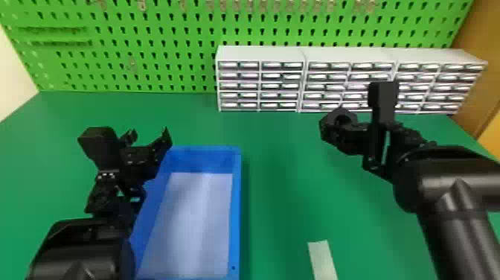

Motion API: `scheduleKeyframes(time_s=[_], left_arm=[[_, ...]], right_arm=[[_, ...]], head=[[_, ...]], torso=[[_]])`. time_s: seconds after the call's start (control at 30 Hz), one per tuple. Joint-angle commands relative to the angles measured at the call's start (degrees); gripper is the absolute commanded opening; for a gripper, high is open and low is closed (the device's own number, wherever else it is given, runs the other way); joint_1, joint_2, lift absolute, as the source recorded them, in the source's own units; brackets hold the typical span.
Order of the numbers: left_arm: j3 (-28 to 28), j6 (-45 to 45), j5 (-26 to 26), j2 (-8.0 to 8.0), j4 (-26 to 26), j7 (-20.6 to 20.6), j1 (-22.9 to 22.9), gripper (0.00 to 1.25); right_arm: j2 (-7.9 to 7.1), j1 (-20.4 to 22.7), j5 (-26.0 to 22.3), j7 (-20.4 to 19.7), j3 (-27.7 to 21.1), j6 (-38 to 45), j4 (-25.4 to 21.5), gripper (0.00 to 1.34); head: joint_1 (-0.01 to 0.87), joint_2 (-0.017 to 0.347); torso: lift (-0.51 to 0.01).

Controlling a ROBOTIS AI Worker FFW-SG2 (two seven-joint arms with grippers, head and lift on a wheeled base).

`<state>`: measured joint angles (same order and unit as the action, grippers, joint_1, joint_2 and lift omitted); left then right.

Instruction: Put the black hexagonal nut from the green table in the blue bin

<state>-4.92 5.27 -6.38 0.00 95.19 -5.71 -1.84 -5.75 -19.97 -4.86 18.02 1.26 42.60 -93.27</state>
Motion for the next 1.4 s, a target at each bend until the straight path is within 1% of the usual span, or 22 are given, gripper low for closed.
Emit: scheduleKeyframes(time_s=[0.0,0.2,0.3,0.57,0.67,0.8,1.0,1.2,1.37], left_arm=[[0.00,0.00,-0.04,-0.15,0.00,0.08,0.00,0.80],[-0.09,0.00,-0.04,-0.15,0.00,0.08,0.08,0.80],[-0.09,0.00,-0.04,-0.15,0.00,0.08,0.08,0.80],[-0.09,0.00,-0.04,-0.15,0.00,0.08,0.08,0.80],[-0.17,0.00,-0.04,-0.15,0.00,0.08,0.08,0.80],[-0.17,0.00,-0.04,-0.15,0.00,0.08,0.08,0.80],[-0.09,0.00,0.14,-0.15,0.00,0.17,0.00,0.80],[-0.09,0.00,0.14,-0.15,0.00,0.17,0.08,0.80],[-0.26,0.00,0.14,-0.15,0.00,0.17,0.00,0.80]], right_arm=[[0.21,2.21,-0.59,0.00,0.15,-3.13,-1.65,0.21],[0.92,5.11,-0.67,-0.09,0.15,-10.25,-3.23,0.21],[1.53,5.99,-0.41,0.00,0.15,-12.71,-3.85,0.21],[1.62,7.84,0.91,-0.09,1.73,-17.11,-5.25,0.21],[1.53,7.84,0.65,0.00,3.22,-17.11,-5.43,0.21],[1.00,7.22,0.03,-0.09,6.03,-17.02,-5.43,0.21],[1.09,6.43,-0.41,0.00,10.08,-16.32,-4.82,0.21],[0.21,4.67,-1.55,0.00,14.30,-15.70,-4.02,0.21],[0.04,3.53,-2.78,0.00,16.76,-15.35,-3.15,0.21]], head=[[0.686,0.051],[0.686,0.051],[0.686,0.051],[0.686,0.051],[0.686,0.051],[0.686,0.051],[0.686,0.051],[0.686,0.051],[0.686,0.051]], torso=[[-0.097],[-0.097],[-0.097],[-0.097],[-0.097],[-0.097],[-0.097],[-0.097],[-0.097]])
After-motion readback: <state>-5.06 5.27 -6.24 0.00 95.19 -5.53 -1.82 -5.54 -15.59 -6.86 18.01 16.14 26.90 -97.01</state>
